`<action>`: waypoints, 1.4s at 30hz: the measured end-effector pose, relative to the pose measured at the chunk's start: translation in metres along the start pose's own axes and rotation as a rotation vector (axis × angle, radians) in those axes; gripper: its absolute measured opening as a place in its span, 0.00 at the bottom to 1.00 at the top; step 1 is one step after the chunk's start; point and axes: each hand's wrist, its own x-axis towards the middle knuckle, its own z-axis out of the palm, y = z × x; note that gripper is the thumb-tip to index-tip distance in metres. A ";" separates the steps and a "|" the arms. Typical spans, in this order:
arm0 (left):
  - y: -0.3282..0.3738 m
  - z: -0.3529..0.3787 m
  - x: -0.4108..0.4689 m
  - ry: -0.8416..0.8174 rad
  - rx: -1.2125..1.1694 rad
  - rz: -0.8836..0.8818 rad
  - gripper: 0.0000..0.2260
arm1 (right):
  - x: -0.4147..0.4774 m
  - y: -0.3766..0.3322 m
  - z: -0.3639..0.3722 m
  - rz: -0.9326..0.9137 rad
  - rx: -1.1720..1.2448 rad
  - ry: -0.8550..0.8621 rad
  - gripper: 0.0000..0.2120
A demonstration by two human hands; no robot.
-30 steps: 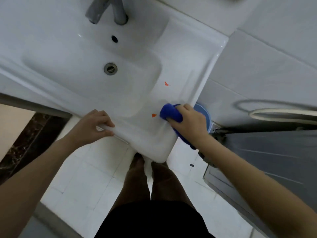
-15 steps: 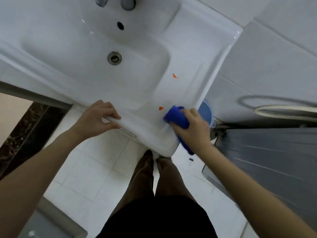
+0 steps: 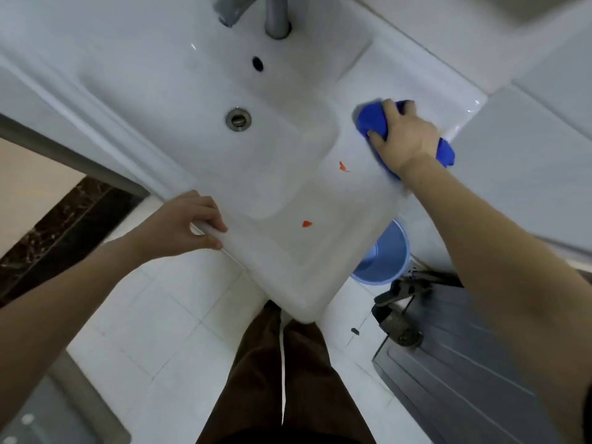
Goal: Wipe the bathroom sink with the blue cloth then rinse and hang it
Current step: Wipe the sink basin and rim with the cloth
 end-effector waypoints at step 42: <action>0.003 0.001 0.001 -0.026 -0.002 -0.106 0.11 | -0.065 -0.069 0.041 -0.405 0.172 -0.137 0.25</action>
